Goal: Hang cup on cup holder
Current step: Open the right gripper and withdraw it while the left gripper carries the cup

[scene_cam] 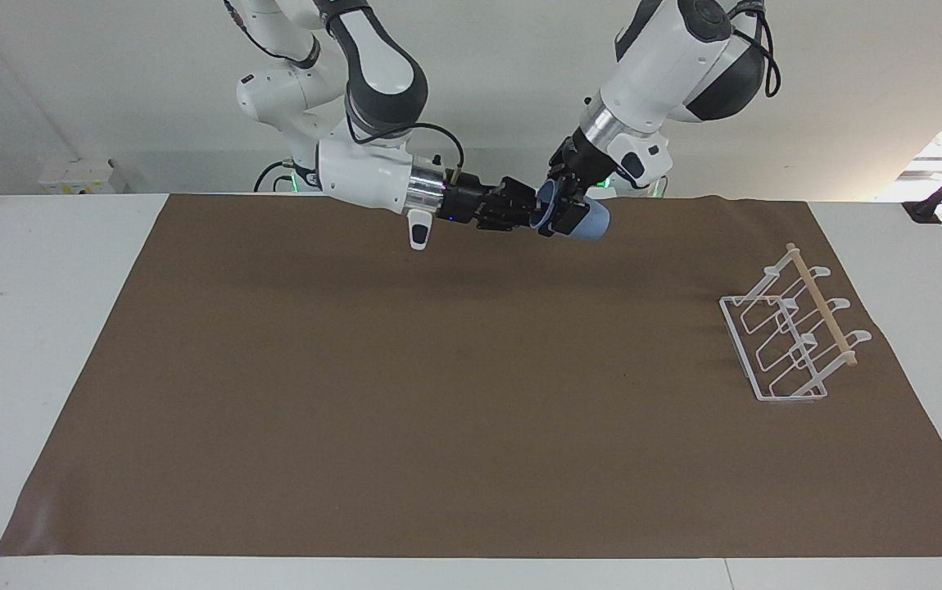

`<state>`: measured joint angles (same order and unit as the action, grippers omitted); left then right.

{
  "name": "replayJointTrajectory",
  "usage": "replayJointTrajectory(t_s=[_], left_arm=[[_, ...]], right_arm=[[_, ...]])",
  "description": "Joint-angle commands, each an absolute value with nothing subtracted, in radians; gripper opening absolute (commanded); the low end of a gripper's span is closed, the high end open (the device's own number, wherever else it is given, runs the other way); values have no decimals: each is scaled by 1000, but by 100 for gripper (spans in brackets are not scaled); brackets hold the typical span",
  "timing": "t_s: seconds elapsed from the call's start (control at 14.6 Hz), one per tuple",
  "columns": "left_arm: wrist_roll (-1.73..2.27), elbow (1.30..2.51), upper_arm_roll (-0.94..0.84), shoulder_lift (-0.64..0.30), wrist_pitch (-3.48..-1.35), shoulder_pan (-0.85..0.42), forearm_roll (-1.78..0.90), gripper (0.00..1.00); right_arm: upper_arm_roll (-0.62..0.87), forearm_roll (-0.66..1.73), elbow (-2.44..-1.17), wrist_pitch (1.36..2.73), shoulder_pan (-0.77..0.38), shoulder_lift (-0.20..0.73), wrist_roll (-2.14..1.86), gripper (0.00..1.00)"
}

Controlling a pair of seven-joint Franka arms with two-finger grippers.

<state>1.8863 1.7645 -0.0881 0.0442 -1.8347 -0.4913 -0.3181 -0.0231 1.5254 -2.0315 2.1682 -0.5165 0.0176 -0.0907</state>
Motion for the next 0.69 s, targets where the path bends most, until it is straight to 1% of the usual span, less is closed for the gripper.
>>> replayJointTrajectory(t_s=[0.0, 0.14, 0.21, 0.34, 0.48, 0.55, 0.62], left_arm=[[1899, 1792, -77, 60, -1822, -486, -235, 0], [1898, 1798, -75, 49, -1818, -442, -139, 0], [1901, 1795, -75, 26, -1804, -440, -73, 0], [1902, 1758, -75, -36, -1725, -443, 132, 0], [1907, 1688, -75, -154, -1576, -459, 390, 0], [1913, 1642, -75, -226, -1496, -466, 531, 0], [1920, 1620, -74, -280, -1450, -468, 654, 0]], right_arm=[[-20, 1384, -2057, 2055, -424, -46, -77, 99], [-23, 1219, -2053, 1901, -326, -55, -78, 99], [-23, 1098, -2051, 1844, -269, -75, -78, 99], [-23, 830, -2049, 1787, -175, -130, -78, 99], [-25, 558, -2036, 1761, -97, -173, -81, 99], [-25, 452, -2022, 1747, -51, -187, -84, 99], [-25, 375, -1994, 1724, -20, -189, -87, 99]])
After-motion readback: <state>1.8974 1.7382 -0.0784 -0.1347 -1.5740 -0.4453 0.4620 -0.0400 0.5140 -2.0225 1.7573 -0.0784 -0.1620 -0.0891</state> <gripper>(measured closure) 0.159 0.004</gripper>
